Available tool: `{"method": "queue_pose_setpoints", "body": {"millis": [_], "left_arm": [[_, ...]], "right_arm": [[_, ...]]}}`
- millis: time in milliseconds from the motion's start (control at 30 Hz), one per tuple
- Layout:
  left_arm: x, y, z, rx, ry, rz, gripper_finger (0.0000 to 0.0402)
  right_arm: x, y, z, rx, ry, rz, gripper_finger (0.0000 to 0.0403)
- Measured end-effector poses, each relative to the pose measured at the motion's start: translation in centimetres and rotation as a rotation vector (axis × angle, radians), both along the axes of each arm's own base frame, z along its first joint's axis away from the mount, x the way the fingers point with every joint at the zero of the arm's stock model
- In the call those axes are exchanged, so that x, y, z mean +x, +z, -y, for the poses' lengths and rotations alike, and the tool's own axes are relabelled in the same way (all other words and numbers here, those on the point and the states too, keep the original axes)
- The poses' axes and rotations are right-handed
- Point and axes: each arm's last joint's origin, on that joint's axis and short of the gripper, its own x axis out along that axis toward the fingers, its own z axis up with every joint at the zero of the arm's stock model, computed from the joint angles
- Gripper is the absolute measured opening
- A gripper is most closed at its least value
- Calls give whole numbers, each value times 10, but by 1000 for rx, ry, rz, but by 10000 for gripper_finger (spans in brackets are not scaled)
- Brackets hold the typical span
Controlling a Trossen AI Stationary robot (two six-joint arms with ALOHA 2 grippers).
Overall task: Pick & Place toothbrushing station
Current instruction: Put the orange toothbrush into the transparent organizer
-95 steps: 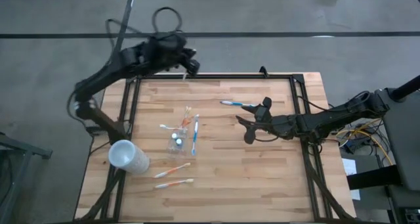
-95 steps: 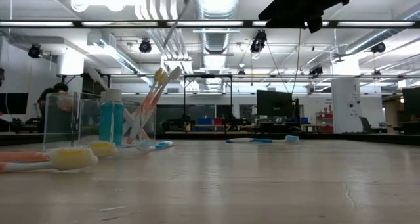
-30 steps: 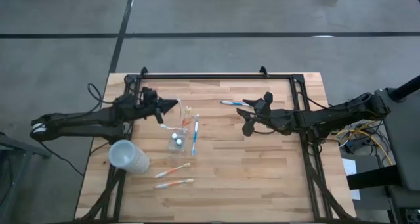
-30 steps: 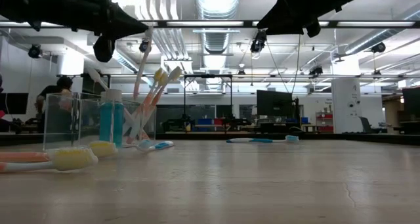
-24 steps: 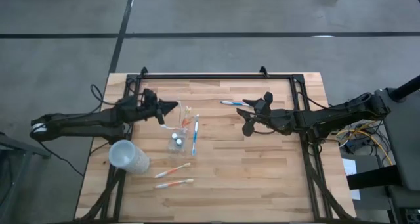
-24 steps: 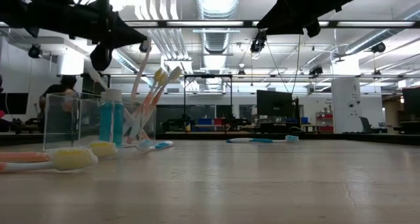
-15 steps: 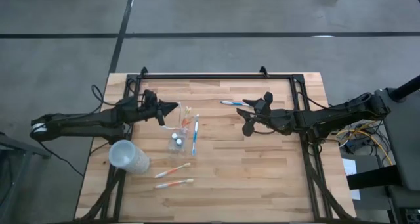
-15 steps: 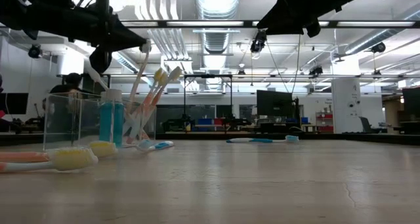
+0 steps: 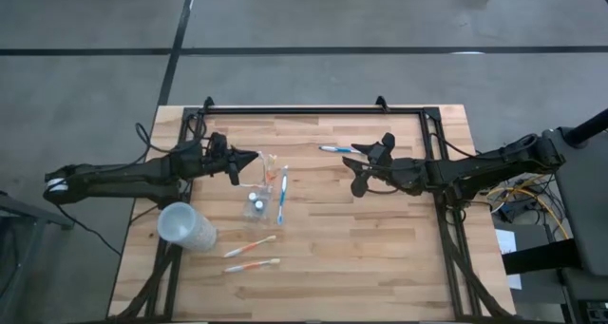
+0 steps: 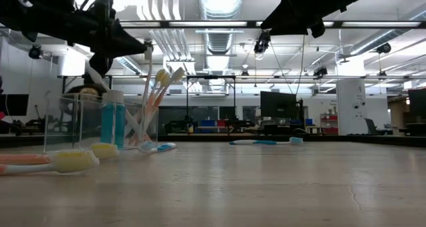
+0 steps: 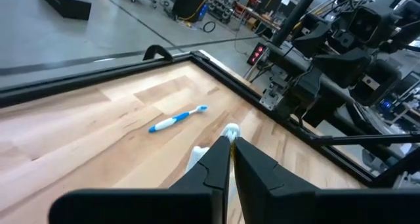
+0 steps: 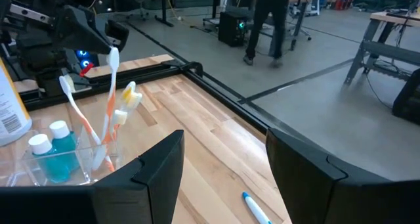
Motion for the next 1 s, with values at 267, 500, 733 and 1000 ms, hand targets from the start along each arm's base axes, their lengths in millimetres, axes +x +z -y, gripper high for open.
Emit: {"method": "queue_pose_setpoints", "body": {"millis": [267, 500, 733, 1000], "left_arm": [[0, 0, 0, -4, -1, -2, 23], [0, 0, 0, -5, 0, -1, 23], [0, 4, 0, -61, 3, 34, 23], [-1, 1, 1, -132, -2, 18, 55]], "right_arm": [[0, 0, 0, 0, 0, 0, 210], [0, 0, 0, 0, 0, 0, 210], [0, 0, 0, 0, 0, 0, 210], [0, 0, 0, -3, 1, -2, 210]]}}
